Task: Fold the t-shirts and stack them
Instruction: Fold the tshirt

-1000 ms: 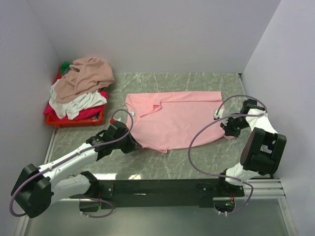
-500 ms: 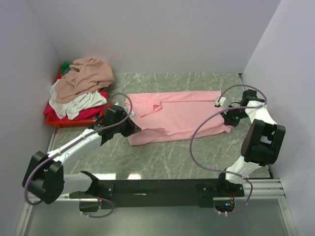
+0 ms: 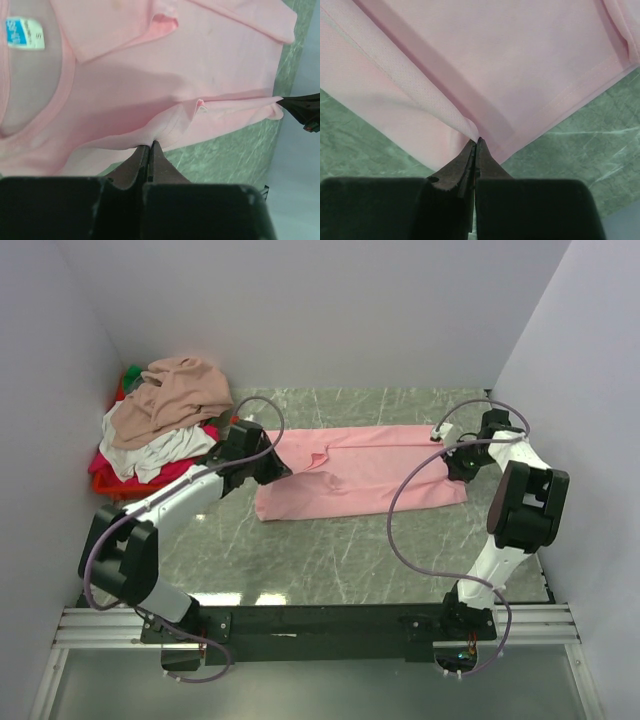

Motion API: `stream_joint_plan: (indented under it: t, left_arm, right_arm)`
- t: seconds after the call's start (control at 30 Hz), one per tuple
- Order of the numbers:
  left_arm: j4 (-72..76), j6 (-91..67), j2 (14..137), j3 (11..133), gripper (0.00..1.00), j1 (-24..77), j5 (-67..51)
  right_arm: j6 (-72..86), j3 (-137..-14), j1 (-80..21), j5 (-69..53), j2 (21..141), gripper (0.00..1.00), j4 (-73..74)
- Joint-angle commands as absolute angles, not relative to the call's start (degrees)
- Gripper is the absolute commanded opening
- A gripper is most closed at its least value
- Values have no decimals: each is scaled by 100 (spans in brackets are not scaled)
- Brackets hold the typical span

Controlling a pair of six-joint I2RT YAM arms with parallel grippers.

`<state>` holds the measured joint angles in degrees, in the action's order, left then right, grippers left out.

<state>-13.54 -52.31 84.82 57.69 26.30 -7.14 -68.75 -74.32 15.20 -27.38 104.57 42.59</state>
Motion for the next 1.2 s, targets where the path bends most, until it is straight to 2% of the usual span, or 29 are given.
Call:
stream_joint_plan:
  t: [0.0,0.37,1.17]
  left_arm:
    - [-1230,-4694,8753,6266,0,2567,-642]
    - [-1450,-4272,9861,7540,0,2391,-808]
    - [-1705,-4017,10898,8753,0,2145,-791]
  right_arm:
    - [-6680,-7778,1485,-2663,10617,0,4113]
    - [-6284,-8384,1406,-2575,11091,0,4087]
    - [-5880,-8947,1327,-2312,11645,0,4157]
